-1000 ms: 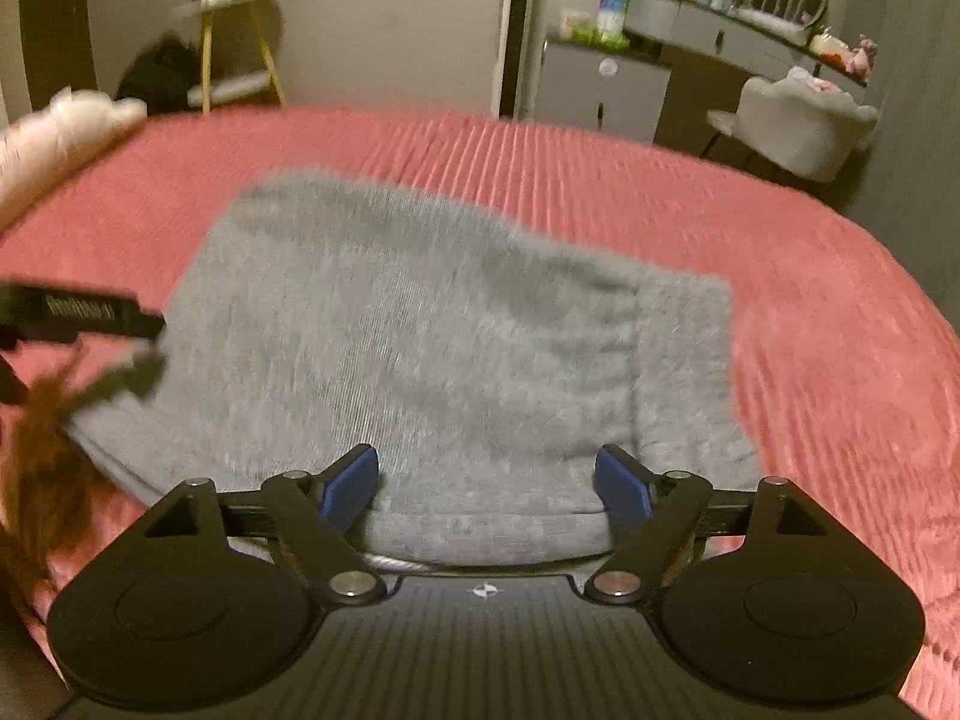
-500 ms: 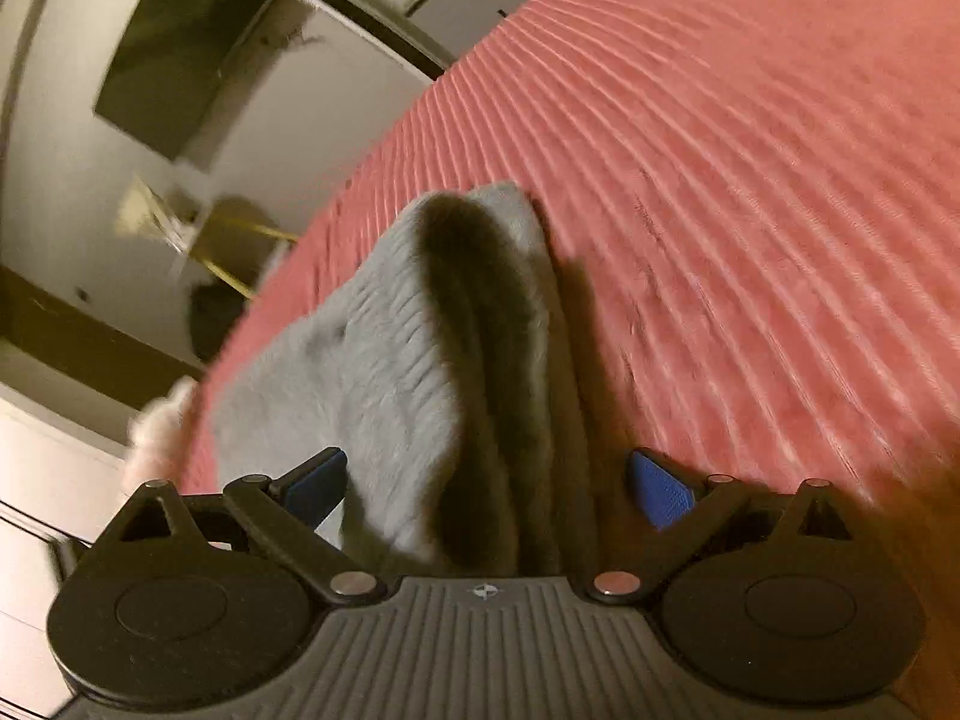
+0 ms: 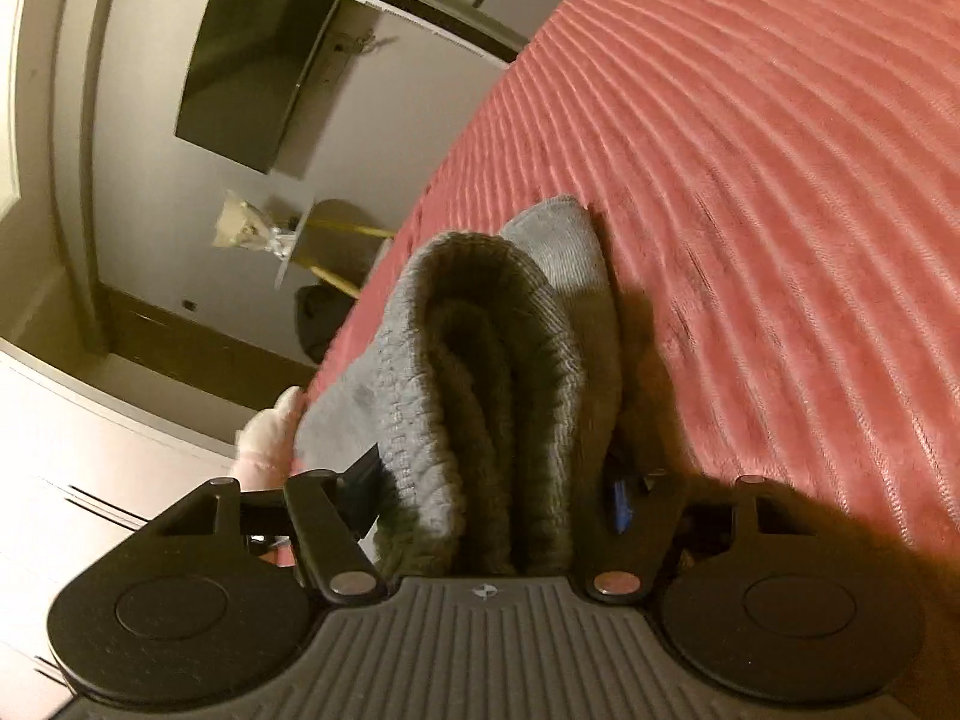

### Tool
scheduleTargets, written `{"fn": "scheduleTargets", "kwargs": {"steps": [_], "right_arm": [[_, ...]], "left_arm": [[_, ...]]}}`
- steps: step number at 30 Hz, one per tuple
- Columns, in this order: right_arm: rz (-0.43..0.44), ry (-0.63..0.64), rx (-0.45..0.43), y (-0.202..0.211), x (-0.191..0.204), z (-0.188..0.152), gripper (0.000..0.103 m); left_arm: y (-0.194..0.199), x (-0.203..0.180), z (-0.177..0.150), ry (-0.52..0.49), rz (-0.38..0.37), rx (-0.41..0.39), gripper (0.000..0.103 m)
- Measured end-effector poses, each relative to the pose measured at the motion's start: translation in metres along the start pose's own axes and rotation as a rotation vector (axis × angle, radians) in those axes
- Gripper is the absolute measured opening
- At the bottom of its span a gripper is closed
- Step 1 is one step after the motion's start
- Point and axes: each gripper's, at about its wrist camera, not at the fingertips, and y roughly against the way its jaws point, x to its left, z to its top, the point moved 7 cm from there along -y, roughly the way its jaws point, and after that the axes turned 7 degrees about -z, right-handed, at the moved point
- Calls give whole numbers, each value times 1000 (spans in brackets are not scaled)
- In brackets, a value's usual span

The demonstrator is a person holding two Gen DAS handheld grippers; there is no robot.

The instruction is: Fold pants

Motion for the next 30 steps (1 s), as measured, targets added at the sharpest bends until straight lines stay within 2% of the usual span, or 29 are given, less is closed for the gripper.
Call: {"fn": "scheduleTargets", "kwargs": {"steps": [1, 2, 3, 5, 7, 8, 9, 10, 11, 14, 16, 21, 22, 23, 24, 25, 26, 27, 28, 29, 30], "right_arm": [[2, -15, 10, -3, -2, 1, 76], [11, -18, 20, -6, -1, 2, 88], [25, -13, 31, -10, 3, 4, 98], [25, 12, 57, -20, 12, 6, 99], [-30, 31, 67, -25, 17, 6, 99], [-51, 47, 62, -25, 20, 4, 94], [-83, 65, 49, -24, 23, 2, 77], [-151, 91, 28, -24, 26, -1, 67], [-202, 117, 11, -21, 27, -4, 61], [-224, 112, -23, -15, 41, -11, 55], [-224, 146, -55, -7, 59, -10, 53], [-190, 244, -115, 7, 114, 7, 52], [-176, 259, -129, 6, 127, 16, 52], [-165, 273, -152, 8, 136, 25, 52], [-158, 272, -176, 15, 139, 36, 55], [-157, 252, -193, 17, 143, 49, 59], [-168, 227, -199, 17, 143, 59, 72], [-221, 216, -218, 17, 140, 71, 86], [-292, 256, -240, 18, 139, 80, 89], [-416, 279, -328, 26, 137, 89, 91], [-497, 307, -395, 36, 135, 92, 93]], "left_arm": [[-5, -3, 0, -14, -5, 7, 91], [-9, -7, 1, -17, -15, 14, 97], [-12, -9, 2, -18, -13, 14, 98], [-16, -12, 4, -15, 13, 4, 96], [-15, -12, 5, -23, 85, -26, 72], [-14, -11, 6, -18, 114, -28, 55], [-13, -12, 6, 3, 106, -38, 45], [-10, -12, 6, 24, 87, -50, 41], [-8, -13, 6, 26, 88, -56, 36], [-1, -34, 7, -55, 116, -85, 32], [3, -52, 11, -97, 106, -106, 31], [15, -89, 43, -190, 90, -182, 31], [19, -96, 53, -195, 78, -209, 32], [20, -100, 62, -182, 75, -226, 37], [21, -99, 74, -140, 99, -240, 54], [23, -93, 85, -79, 172, -270, 63], [32, -85, 92, -31, 254, -323, 73], [42, -79, 96, -6, 319, -378, 78], [49, -76, 96, -7, 352, -402, 81], [53, -74, 92, -30, 366, -393, 85], [53, -71, 86, -58, 380, -376, 89]]}}
